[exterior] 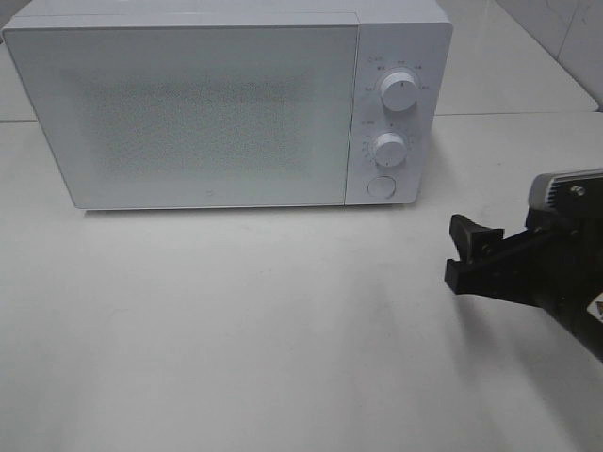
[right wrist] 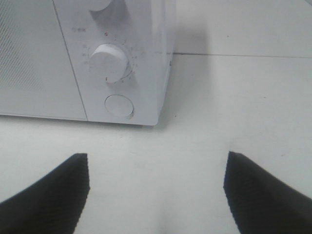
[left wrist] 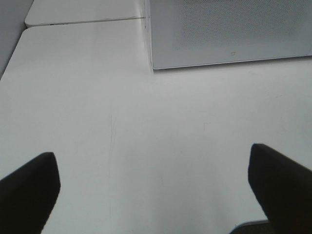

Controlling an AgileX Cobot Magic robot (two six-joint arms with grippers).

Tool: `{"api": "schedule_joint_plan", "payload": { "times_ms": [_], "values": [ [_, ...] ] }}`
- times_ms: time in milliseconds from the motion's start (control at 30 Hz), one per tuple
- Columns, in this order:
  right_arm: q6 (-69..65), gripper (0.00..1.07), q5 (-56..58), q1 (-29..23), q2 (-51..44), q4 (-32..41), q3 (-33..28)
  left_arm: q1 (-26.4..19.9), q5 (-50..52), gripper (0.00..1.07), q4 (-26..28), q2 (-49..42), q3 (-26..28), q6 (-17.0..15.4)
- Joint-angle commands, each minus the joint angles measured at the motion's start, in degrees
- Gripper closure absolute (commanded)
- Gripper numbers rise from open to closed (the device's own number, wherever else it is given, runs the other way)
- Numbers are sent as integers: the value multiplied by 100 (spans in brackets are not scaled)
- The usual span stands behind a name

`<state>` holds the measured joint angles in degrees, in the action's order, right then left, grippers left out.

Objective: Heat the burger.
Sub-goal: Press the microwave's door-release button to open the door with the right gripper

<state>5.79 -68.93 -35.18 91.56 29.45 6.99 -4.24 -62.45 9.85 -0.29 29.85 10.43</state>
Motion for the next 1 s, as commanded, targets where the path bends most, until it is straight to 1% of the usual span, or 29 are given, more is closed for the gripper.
{"api": "schedule_joint_plan", "payload": {
  "times_ms": [33, 67, 100, 133, 167, 200, 267, 300, 367, 433, 633, 667, 700, 733, 767, 800, 833, 867, 900, 933, 967, 1000],
  "values": [
    [160, 32, -1117, -544, 344, 453, 321, -17, 86, 9, 29, -109, -11, -34],
    [183, 32, -1117, -659, 413, 556, 390, -17, 86, 9, 29, -109, -11, -34],
    [183, 32, -1117, -659, 413, 556, 390, -17, 86, 9, 29, -109, -11, -34],
    [246, 32, -1117, -859, 521, 728, 533, -17, 86, 9, 29, -109, -11, -34],
    [246, 32, -1117, -859, 521, 728, 533, -17, 86, 9, 29, -109, -11, -34],
    [281, 32, -1117, -1049, 630, 888, 647, -17, 86, 9, 29, -109, -11, -34],
    [286, 32, -1117, -1129, 688, 985, 710, -17, 86, 9, 29, -109, -11, -34],
    [286, 32, -1112, -1238, 768, 1180, 796, -17, 86, 9, 29, -109, -11, -34],
    [281, 32, -1112, -1272, 796, 1255, 825, -17, 86, 9, 29, -109, -11, -34],
    [252, 32, -1100, -1295, 796, 1536, 871, -17, 86, 9, 29, -109, -11, -34],
    [97, 32, -1089, -1295, 796, 1702, 871, -17, 86, 9, 29, -109, -11, -34],
    [-235, 33, -1089, -1295, 796, 1702, 871, -17, 86, 9, 29, -109, -11, -34],
    [-865, 34, -1089, -1295, 796, 1702, 871, -17, 86, 9, 29, -109, -11, -34],
    [-865, 34, -1089, -1295, 796, 1702, 871, -17, 86, 9, 29, -109, -11, -34],
    [-1169, 35, -1089, -1295, 796, 1702, 871, -17, 86, 9, 29, -109, -11, -34],
    [-2005, 38, -1089, -1295, 796, 1702, 871, -17, 86, 9, 29, -109, -11, -34],
    [-2005, 38, -1089, -1295, 796, 1702, 871, -17, 86, 9, 29, -109, -11, -34],
    [-2372, 39, -1089, -1295, 796, 1707, 871, -17, 86, 9, 29, -109, -11, -34],
    [-3358, 43, -1089, -1295, 796, 1748, 871, -17, 86, 9, 29, -109, -11, -34],
    [-3358, 43, -1089, -1295, 796, 1748, 871, -17, 86, 9, 29, -109, -11, -34],
    [-3867, 45, -1089, -1295, 796, 1770, 871, -17, 86, 9, 29, -109, -11, -34],
    [-3867, 45, -1089, -1295, 796, 1770, 871, -17, 86, 9, 29, -109, -11, -34]
  ]
}}
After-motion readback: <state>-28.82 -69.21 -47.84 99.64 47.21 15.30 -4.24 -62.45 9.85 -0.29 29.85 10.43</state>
